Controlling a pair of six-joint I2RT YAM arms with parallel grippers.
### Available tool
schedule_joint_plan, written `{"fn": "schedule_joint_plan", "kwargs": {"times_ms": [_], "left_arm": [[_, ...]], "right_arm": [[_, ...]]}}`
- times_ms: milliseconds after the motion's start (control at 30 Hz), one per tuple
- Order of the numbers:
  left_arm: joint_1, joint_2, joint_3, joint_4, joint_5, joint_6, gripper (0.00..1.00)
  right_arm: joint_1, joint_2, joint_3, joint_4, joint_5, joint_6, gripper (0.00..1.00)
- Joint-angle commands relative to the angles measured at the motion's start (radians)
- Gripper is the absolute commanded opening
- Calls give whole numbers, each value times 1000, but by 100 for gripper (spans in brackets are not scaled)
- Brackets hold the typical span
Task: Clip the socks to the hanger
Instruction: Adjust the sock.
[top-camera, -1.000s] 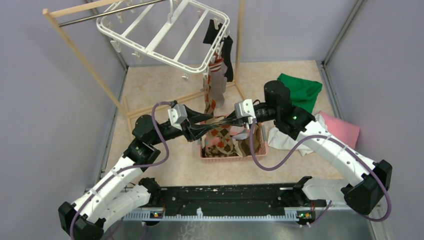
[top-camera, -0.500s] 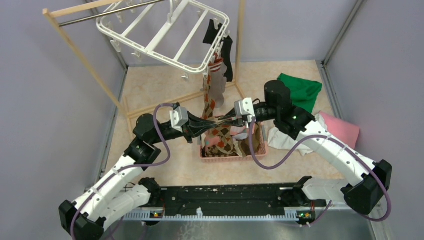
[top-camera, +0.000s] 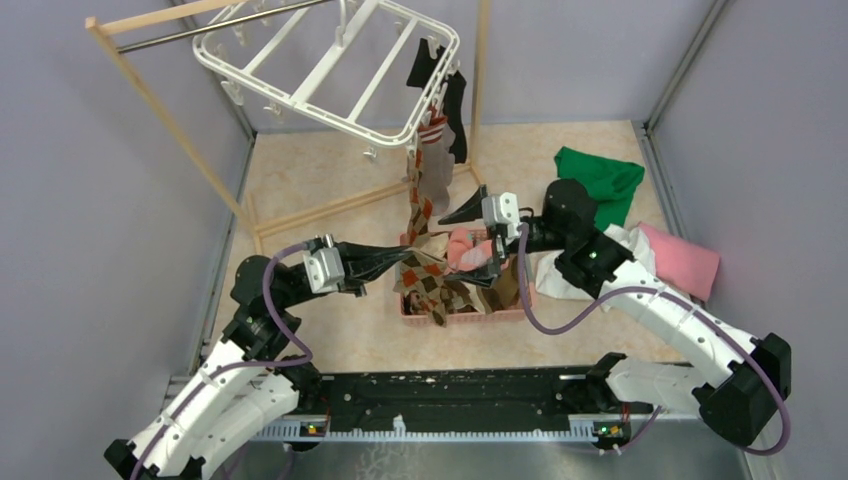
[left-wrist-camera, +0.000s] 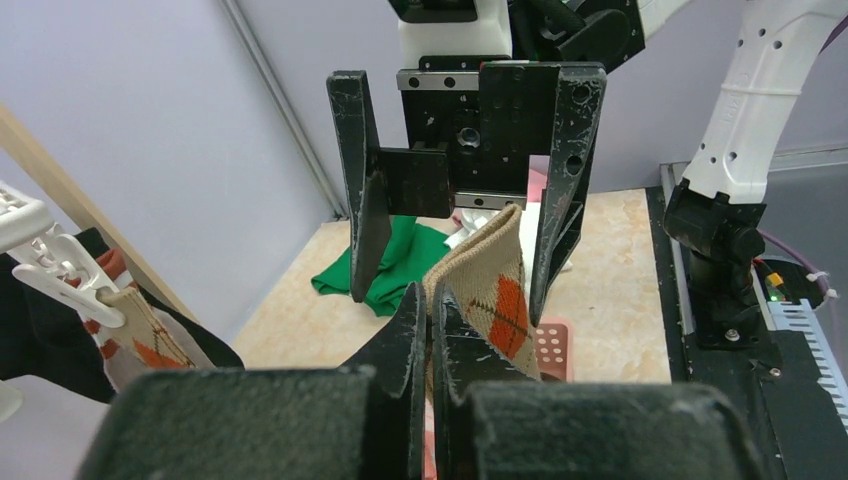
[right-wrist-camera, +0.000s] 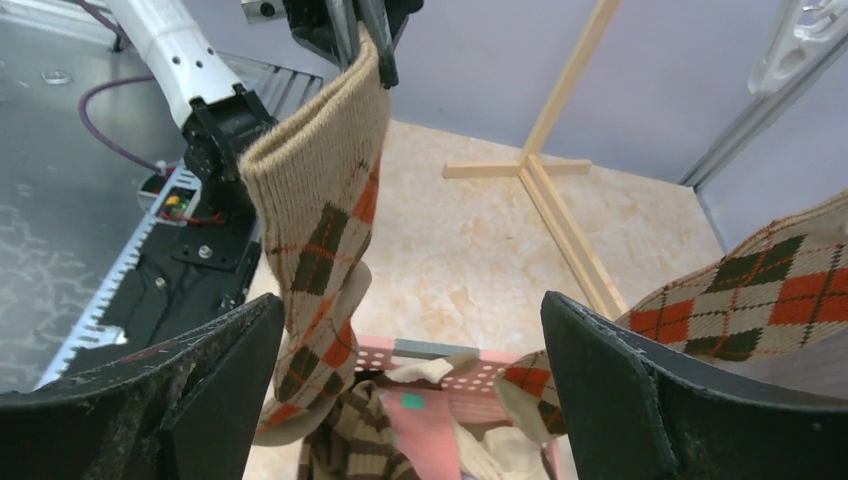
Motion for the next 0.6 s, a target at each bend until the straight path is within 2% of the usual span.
{"fn": "schedule_joint_plan", "kwargs": {"times_ms": [0, 133, 400, 567], "left_arm": [[-2, 6, -7, 12, -7, 38, 0], [-3, 26, 2, 19, -4, 19, 0], [-2, 17, -23, 64, -35, -24, 0], [-3, -1, -36, 87, -44, -40, 0]], "right_arm": [[-5, -20, -36, 252, -22, 241, 98], [7, -12, -69, 408, -35, 406, 92], [23, -12, -77, 437, -6, 458, 77], [29, -4, -84, 453, 19, 490, 62]]}}
